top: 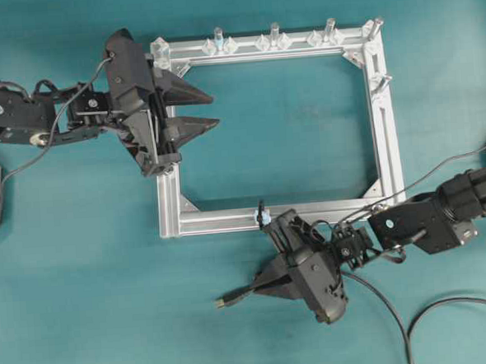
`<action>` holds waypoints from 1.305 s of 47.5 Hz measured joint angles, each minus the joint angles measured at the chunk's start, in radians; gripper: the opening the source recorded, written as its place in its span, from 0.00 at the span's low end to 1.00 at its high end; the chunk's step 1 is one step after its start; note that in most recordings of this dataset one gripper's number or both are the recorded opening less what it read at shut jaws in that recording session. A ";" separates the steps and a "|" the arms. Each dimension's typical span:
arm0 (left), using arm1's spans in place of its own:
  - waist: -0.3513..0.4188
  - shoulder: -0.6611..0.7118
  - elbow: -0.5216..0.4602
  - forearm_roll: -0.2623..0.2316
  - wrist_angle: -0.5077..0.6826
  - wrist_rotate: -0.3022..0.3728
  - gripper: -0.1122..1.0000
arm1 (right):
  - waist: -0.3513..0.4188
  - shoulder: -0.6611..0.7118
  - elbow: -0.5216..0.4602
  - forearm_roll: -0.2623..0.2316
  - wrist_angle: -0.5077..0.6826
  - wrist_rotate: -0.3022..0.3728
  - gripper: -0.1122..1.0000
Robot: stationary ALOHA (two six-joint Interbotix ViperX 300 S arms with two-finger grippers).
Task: Insert the wire through the string loop located in the center.
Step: 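Lift the cable and carry the plug left toward the zip-tie loop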
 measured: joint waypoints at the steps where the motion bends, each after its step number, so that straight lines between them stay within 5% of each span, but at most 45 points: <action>1: -0.002 0.002 0.000 0.000 0.002 0.000 0.54 | 0.000 0.000 -0.002 0.000 0.000 0.000 0.16; 34: 0.000 0.002 0.000 0.000 0.002 0.002 0.54 | 0.002 -0.026 0.012 0.002 0.012 0.002 0.16; 62: -0.002 0.002 0.000 0.000 0.002 0.002 0.54 | 0.000 -0.232 0.069 0.000 0.135 0.000 0.16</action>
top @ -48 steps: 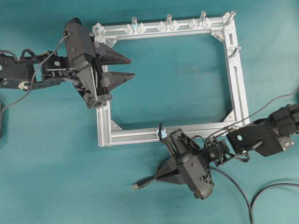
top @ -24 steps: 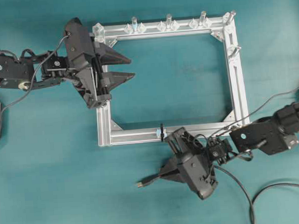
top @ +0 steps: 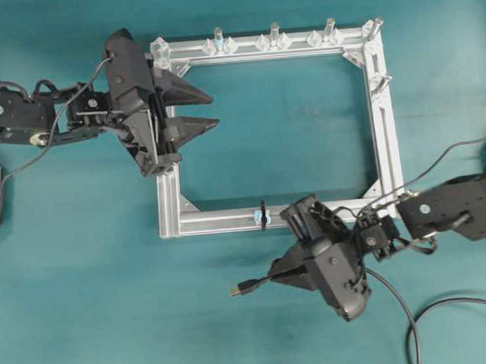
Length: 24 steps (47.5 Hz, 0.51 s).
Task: Insert the wire through the string loop located in the center.
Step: 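Lift the cable and carry the plug left toward the zip-tie loop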
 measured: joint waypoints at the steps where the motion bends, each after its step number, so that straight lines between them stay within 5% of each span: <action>1: 0.000 -0.002 0.000 0.000 0.000 0.000 0.54 | 0.000 -0.006 0.003 0.000 0.003 0.002 0.16; 24: 0.002 -0.002 0.002 0.000 0.000 -0.002 0.54 | 0.002 -0.035 0.026 0.000 0.018 0.002 0.16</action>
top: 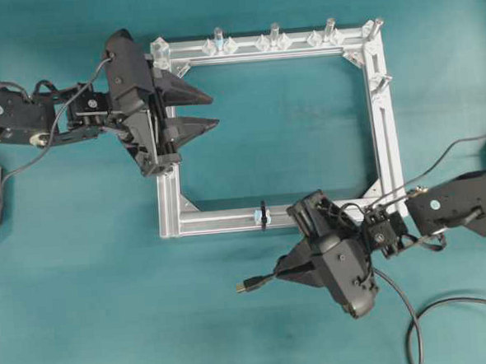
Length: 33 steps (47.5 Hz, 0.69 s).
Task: Insert the wire through the string loop located in the center.
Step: 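Lift the cable and carry the plug left toward the zip-tie loop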
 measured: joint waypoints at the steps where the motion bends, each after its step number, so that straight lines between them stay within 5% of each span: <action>1: 0.000 0.002 0.000 0.000 0.000 0.002 0.54 | 0.000 -0.002 0.002 0.000 0.000 0.000 0.16; 33: -0.003 0.000 0.000 0.000 0.000 0.002 0.54 | -0.097 -0.202 0.184 0.000 0.066 0.000 0.16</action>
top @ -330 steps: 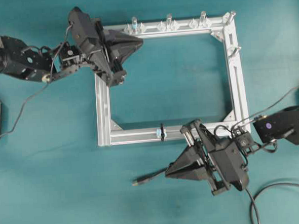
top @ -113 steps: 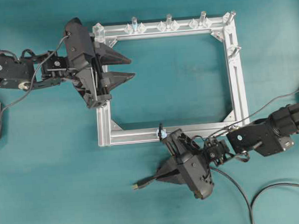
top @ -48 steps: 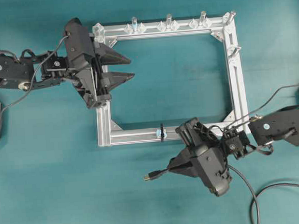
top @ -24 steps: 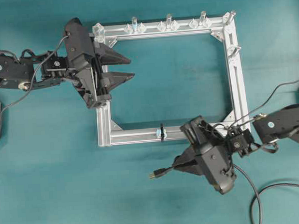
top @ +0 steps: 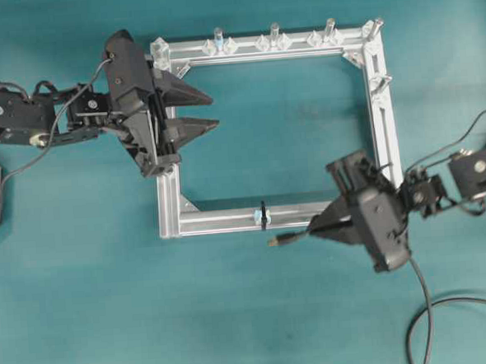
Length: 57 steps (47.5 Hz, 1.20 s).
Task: Insert the wire through the string loop located in the center.
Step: 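Lift the cable and carry the plug left toward the zip-tie loop, then push the USB plug leftward through the black zip-tie loop with the right gripper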
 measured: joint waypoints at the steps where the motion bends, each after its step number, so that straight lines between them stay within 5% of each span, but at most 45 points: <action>1: 0.000 0.002 0.002 0.000 0.000 -0.002 0.54 | -0.005 -0.008 0.005 -0.002 0.003 0.000 0.16; 57: -0.017 0.000 -0.002 0.000 0.000 -0.002 0.54 | -0.057 -0.071 0.063 0.023 0.048 0.005 0.16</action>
